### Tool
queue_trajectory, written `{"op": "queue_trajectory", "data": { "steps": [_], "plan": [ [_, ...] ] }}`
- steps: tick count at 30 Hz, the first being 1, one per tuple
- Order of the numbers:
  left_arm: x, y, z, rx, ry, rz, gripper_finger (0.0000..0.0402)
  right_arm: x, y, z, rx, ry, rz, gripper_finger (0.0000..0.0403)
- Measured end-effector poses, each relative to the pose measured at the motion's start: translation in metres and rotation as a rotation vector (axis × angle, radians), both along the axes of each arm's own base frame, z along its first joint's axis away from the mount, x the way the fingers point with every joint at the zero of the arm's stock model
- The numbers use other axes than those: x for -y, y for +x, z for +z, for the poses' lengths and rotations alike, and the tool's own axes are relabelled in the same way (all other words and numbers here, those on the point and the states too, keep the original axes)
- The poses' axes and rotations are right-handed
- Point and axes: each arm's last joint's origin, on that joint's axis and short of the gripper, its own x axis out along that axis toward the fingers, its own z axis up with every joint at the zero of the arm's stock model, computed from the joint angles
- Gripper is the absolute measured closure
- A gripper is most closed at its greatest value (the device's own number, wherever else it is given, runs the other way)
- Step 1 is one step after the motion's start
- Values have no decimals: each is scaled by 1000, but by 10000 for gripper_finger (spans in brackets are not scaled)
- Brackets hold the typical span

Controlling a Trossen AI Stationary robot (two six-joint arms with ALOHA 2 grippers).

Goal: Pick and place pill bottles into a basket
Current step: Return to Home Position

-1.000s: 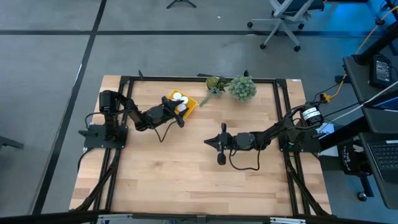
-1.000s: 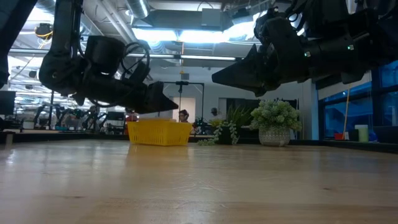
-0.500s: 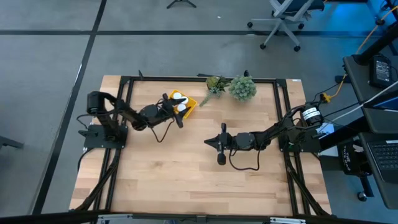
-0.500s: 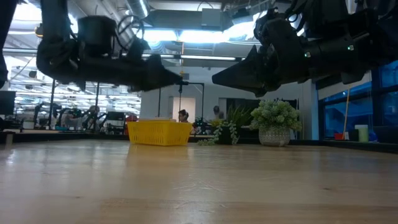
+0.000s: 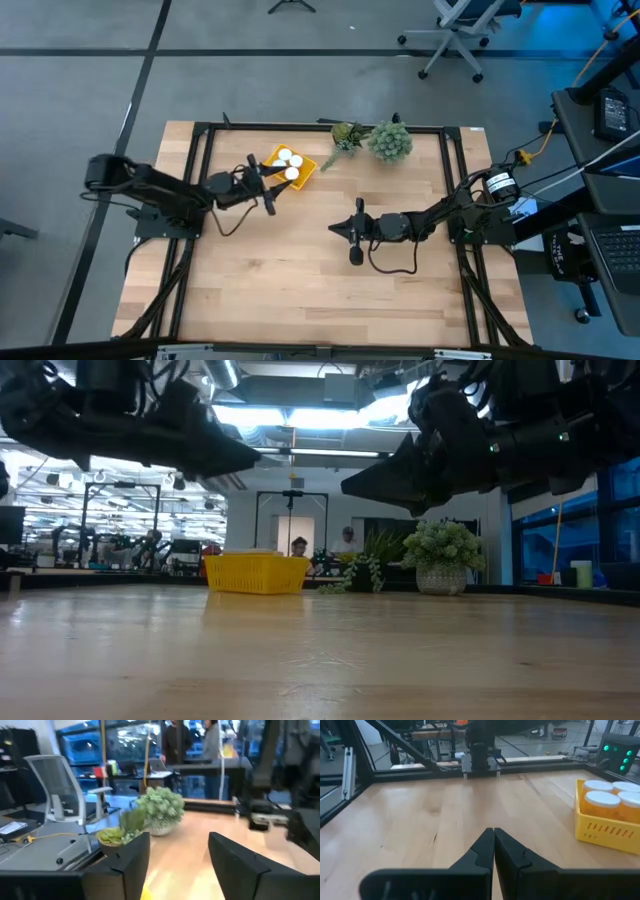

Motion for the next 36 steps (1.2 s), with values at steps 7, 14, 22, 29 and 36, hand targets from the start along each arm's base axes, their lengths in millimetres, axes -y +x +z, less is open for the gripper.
{"op": "queue_trajectory", "data": {
  "steps": [7,14,22,29,36],
  "plan": [
    [13,-15,11,-76,7,-145,272,0,2,24,2,50,-8,388],
    [17,-36,24,-101,24,-229,353,0,1,65,-71,85,1,396],
    [14,-69,38,-71,16,-253,399,17,-17,110,18,105,95,398],
    [12,-97,43,-8,23,-233,400,29,-27,119,-2,83,62,401],
    [13,-112,23,96,53,-197,400,29,-28,117,-18,77,61,399]
  ]
}}
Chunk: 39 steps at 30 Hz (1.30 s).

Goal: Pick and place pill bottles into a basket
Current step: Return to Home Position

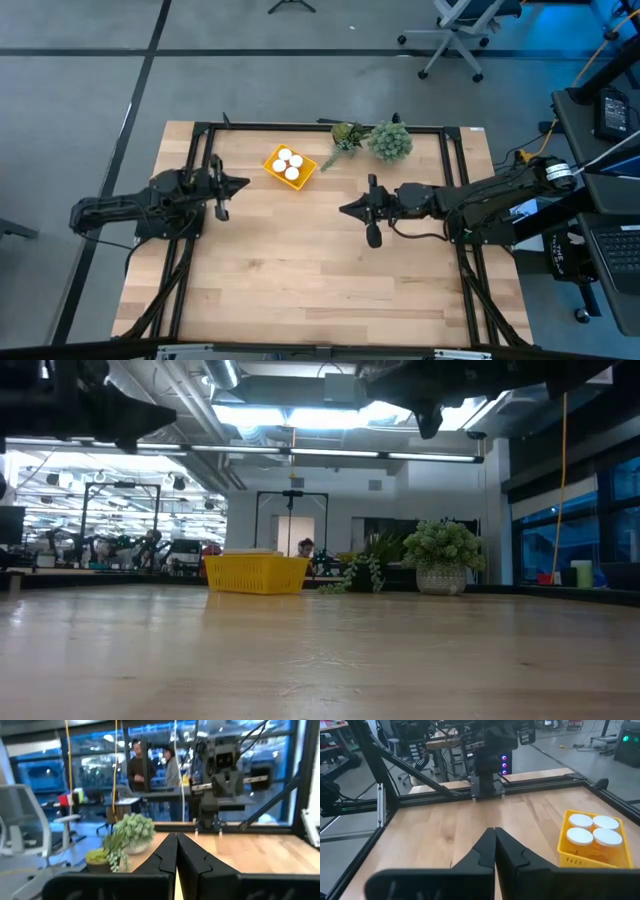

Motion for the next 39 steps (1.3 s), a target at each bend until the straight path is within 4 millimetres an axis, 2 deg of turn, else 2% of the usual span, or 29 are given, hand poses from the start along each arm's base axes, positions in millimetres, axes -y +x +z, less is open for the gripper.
{"op": "queue_trajectory", "data": {
  "steps": [6,14,19,22,31,34,37,39],
  "plan": [
    [2,-3,-6,-2,24,-50,400,0,-1,-4,-14,-7,1,399],
    [2,-2,-14,-72,-18,-50,400,2,-18,-34,57,2,22,400],
    [1,0,-20,-47,-18,-24,399,3,-23,-42,68,-11,29,399],
    [0,2,-28,-67,-27,-22,400,3,-23,-42,70,-12,29,399],
    [0,2,-23,-26,12,-20,400,3,-24,-40,84,-62,43,399],
    [0,2,-25,-53,8,-13,399,3,-23,-40,82,-67,105,399],
    [-1,2,-29,-90,-7,12,400,9,-25,-38,77,-56,173,401],
    [-1,2,-32,-119,-14,28,400,18,-29,-35,61,-58,145,400]
  ]
}}
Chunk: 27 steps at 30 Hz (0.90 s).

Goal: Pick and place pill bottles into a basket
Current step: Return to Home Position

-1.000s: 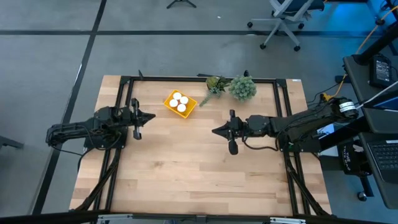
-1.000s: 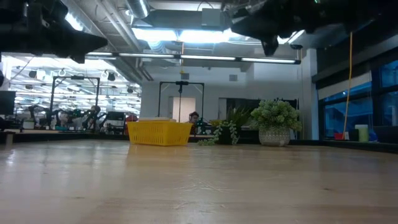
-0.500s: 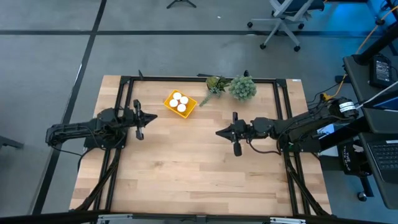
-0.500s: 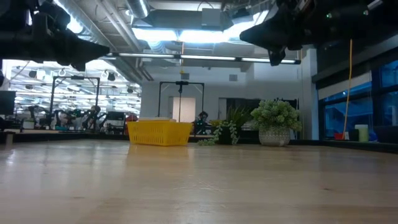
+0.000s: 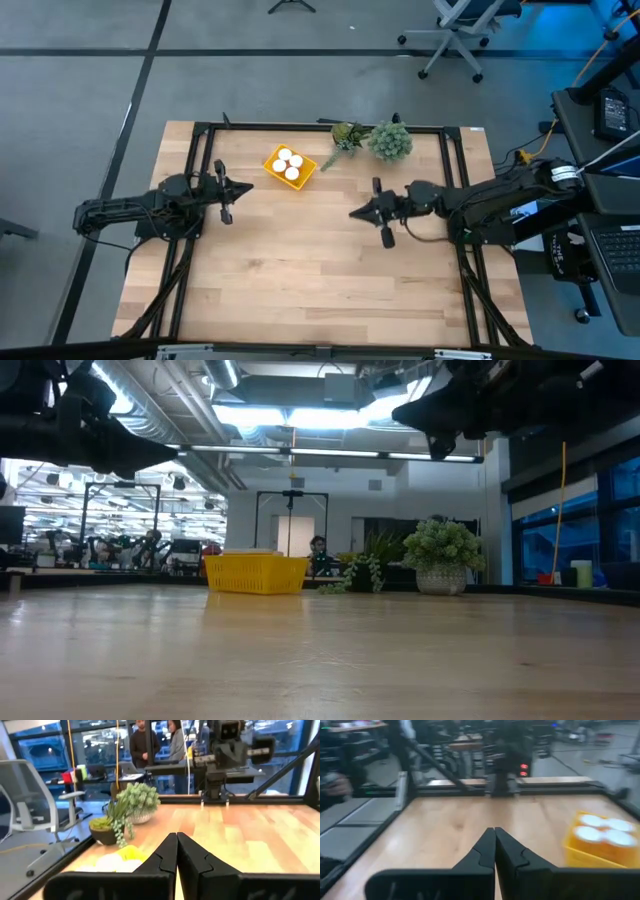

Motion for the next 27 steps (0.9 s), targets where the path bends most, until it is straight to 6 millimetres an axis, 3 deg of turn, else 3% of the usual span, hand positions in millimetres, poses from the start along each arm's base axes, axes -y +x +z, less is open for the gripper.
{"op": "queue_trajectory", "data": {
  "steps": [5,9,18,27],
  "plan": [
    [0,0,-1,-2,-24,2,395,20,-20,19,9,-15,-83,401],
    [0,0,-1,0,-26,8,397,21,-44,31,30,-61,-86,401],
    [0,0,-1,0,-26,8,395,20,-99,-20,201,-7,-105,402],
    [0,0,-1,0,-26,8,393,19,-113,-39,210,-37,-83,396]
  ]
}}
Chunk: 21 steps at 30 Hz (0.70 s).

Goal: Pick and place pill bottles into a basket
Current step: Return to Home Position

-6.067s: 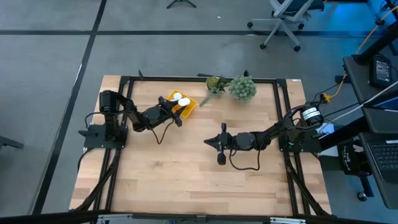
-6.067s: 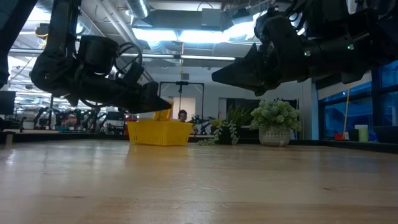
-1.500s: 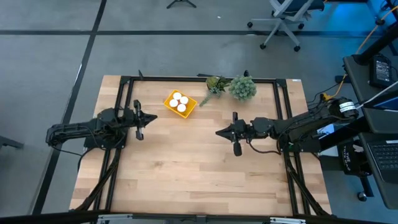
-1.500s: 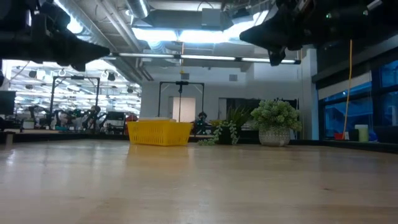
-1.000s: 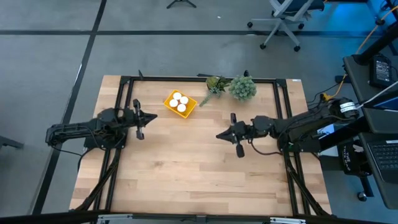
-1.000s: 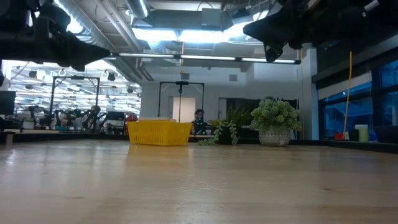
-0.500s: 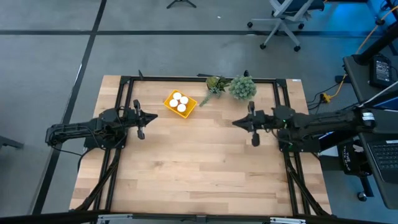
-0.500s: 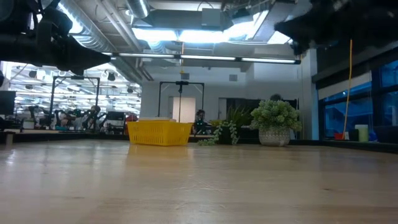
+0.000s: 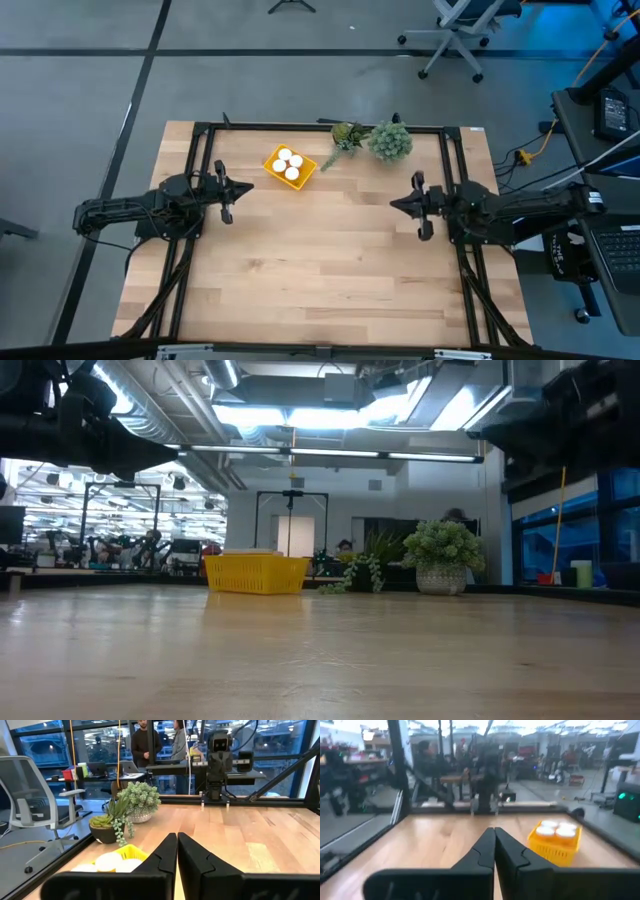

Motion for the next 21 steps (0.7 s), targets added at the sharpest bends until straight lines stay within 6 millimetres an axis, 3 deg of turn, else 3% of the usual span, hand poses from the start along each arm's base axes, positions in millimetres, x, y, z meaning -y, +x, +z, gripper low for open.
{"op": "queue_trajectory", "data": {
  "steps": [7,11,15,21],
  "plan": [
    [0,0,0,1,0,0,394,-1,0,-23,-207,21,39,392],
    [0,0,0,0,0,0,391,-1,-2,-30,-292,204,32,392],
    [0,0,0,0,0,0,392,-1,-2,-33,-325,310,21,392],
    [0,0,0,0,0,0,395,-1,-2,-30,-296,251,29,391]
  ]
}}
